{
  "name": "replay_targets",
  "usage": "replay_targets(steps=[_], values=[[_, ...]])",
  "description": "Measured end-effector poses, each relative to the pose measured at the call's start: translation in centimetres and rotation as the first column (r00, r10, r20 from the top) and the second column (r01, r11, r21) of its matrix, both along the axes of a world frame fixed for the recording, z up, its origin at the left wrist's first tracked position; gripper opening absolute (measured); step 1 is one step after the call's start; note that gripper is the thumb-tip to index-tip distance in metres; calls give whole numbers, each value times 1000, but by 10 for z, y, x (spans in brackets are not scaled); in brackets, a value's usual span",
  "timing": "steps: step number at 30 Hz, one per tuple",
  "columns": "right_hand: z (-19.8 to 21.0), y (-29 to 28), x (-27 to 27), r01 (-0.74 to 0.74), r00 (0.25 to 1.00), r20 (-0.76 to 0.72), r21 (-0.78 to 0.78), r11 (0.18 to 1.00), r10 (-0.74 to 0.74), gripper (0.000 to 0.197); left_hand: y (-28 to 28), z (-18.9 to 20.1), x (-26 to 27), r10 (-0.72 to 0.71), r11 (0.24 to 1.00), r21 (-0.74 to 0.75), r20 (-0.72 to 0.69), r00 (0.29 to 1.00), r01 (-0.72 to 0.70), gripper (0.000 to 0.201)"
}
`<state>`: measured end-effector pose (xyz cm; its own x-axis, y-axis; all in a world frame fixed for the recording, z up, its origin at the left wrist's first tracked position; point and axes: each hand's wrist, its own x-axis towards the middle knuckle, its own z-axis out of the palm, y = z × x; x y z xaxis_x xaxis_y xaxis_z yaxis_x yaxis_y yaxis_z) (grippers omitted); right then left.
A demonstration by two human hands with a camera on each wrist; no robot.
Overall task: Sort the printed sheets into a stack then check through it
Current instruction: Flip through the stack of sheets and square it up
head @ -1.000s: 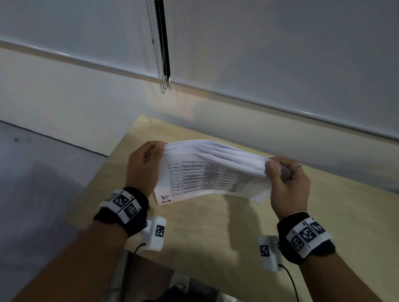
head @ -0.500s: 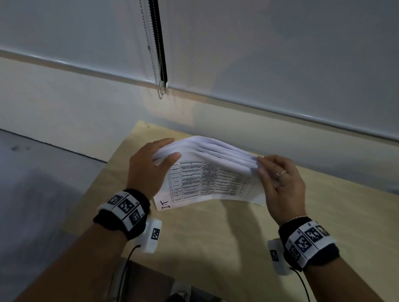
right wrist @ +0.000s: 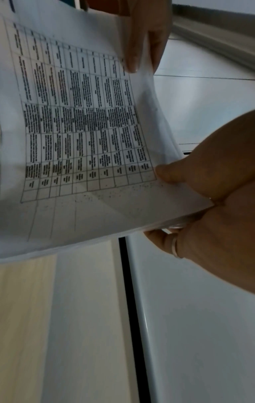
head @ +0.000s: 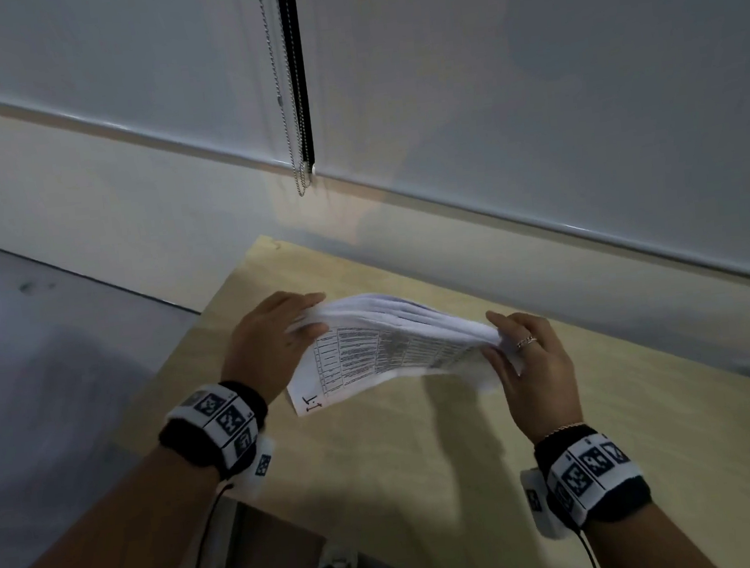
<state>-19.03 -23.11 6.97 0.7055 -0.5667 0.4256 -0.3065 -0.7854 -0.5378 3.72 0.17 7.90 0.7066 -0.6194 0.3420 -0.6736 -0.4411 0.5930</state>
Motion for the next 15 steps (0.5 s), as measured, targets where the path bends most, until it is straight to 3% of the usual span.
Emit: replay_targets(steps=[3, 6, 9, 12, 14, 15], values=[[5, 0, 2, 15, 999, 45, 5, 1000, -15, 12, -5, 14, 1, 38, 962, 271, 15, 999, -40, 58], [14, 1, 3, 37, 999, -9, -12, 999, -38, 9, -24, 34, -5, -37, 834, 546, 200, 979, -80, 73], [30, 2, 9, -49, 999, -23, -100, 994, 47, 7, -59, 48, -22, -194, 789, 614, 271, 943, -14, 80], [54, 5, 19, -141, 989, 14, -206, 968, 147, 15, -84, 59, -38, -314, 758, 644, 220, 924, 104, 40], [66, 6, 22, -96, 983, 135, -204, 974, 125, 14, -86, 64, -39, -273, 820, 563, 223, 936, 106, 19], [68, 5, 21, -23, 975, 215, -149, 989, 55, 28, -82, 66, -37, -231, 862, 494, 191, 954, 110, 17]])
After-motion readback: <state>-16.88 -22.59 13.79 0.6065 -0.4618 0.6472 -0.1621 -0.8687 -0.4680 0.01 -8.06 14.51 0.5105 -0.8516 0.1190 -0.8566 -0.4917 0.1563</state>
